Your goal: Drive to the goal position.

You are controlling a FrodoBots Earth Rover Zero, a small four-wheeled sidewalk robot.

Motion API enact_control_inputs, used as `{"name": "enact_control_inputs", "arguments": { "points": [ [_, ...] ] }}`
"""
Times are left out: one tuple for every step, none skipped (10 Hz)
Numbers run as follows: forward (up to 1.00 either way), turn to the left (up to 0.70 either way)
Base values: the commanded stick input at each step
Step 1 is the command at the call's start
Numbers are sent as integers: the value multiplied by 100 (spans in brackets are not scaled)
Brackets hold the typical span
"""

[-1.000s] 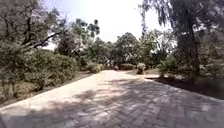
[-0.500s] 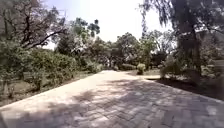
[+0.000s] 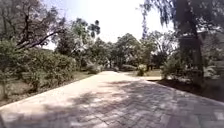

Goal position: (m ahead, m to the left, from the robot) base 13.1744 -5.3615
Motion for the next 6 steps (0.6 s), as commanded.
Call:
{"name": "enact_control_inputs", "arguments": {
  "points": [
    [30,0],
    [30,0],
    [30,0],
    [30,0],
    [30,0],
    [30,0]
  ]
}}
